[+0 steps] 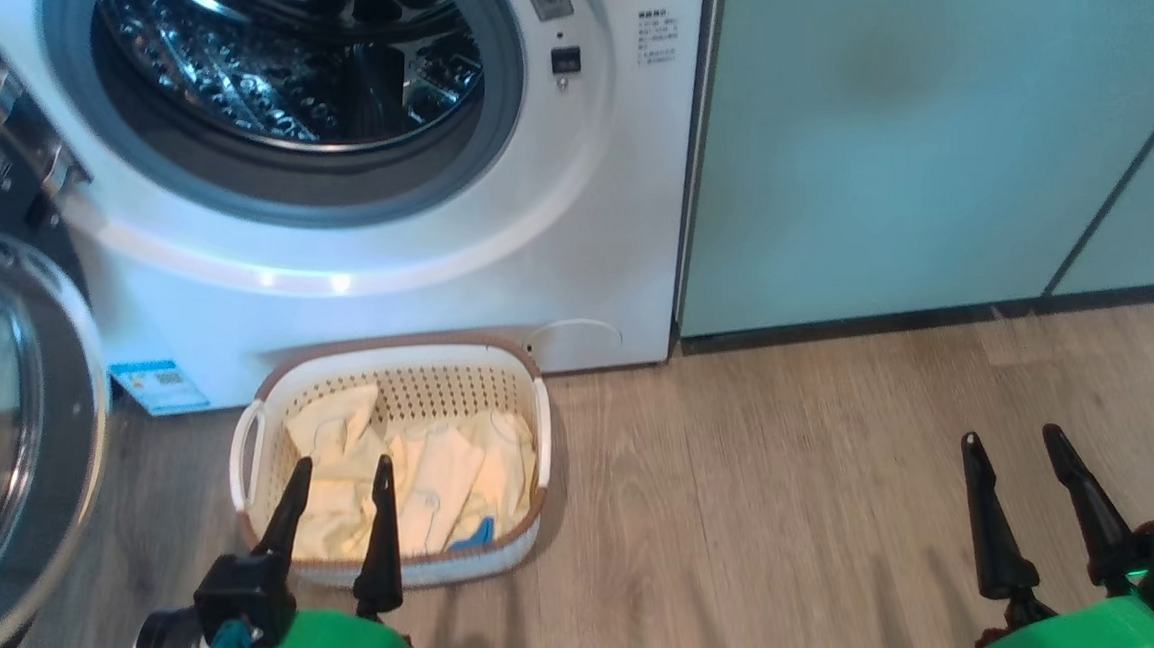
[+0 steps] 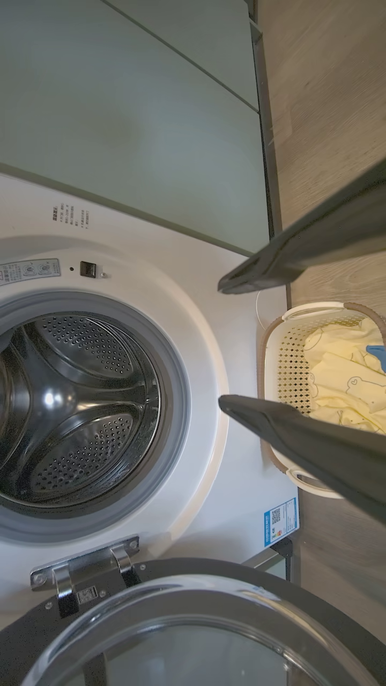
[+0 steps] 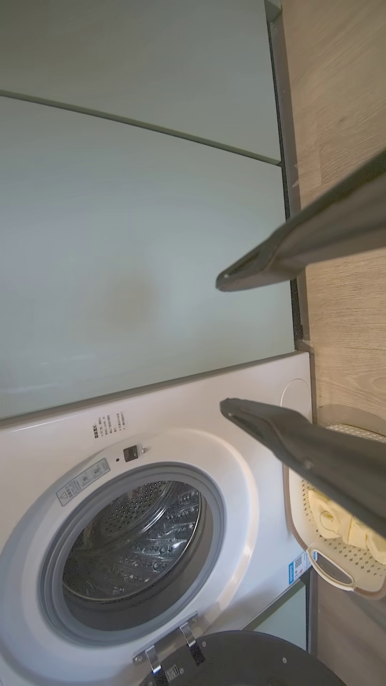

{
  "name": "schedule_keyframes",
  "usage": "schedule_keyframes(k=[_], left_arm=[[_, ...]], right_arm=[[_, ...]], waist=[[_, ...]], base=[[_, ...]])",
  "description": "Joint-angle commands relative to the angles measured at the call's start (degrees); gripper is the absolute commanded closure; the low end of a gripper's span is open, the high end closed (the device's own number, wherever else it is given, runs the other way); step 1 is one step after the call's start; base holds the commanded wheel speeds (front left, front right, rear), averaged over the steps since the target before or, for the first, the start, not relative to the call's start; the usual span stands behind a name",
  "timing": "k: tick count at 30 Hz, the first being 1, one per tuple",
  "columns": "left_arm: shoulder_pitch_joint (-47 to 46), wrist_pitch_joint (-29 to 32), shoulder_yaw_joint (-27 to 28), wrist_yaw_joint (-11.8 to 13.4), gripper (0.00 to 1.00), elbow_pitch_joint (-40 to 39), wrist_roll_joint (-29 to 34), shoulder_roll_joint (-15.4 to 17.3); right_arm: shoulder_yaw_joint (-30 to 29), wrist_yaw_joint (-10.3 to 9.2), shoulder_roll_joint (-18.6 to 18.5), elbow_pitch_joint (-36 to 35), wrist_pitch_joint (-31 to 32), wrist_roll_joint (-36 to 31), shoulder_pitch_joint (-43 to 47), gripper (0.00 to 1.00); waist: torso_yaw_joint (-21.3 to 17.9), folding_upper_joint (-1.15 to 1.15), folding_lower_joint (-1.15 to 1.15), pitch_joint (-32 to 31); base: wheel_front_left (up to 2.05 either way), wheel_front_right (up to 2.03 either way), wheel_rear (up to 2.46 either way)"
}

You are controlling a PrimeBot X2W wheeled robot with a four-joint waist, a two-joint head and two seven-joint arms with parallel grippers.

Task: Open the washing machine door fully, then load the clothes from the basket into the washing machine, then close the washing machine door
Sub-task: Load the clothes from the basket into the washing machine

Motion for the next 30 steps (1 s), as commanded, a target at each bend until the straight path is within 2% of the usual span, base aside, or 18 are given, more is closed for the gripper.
schedule_keyframes(k=[1, 12, 30], left_arm=[[-2.5, 0.1, 1.4, 0.2, 0.0, -1.8, 0.5, 0.9], [-2.6, 0.5, 1.0, 0.8, 0.0, -1.9, 0.5, 1.3], [-3.1, 0.7, 0.4, 1.6, 0.0, -1.8, 0.1, 1.7]], right_arm=[[1.1, -0.16, -0.4, -1.9, -0.4, 0.5, -1.4, 0.0], [1.2, -0.16, -0.4, -1.8, -0.4, 0.7, -1.6, 0.0], [1.1, -0.16, -0.4, -1.9, -0.4, 0.7, -2.4, 0.0]], waist=[[0.0, 0.0, 0.0, 0.1], [-0.1, 0.0, 0.0, 0.5], [0.4, 0.0, 0.0, 1.8]], base=[[2.13, -2.12, -0.01], [1.42, -1.42, 0.0], [0.06, -0.06, 0.0]])
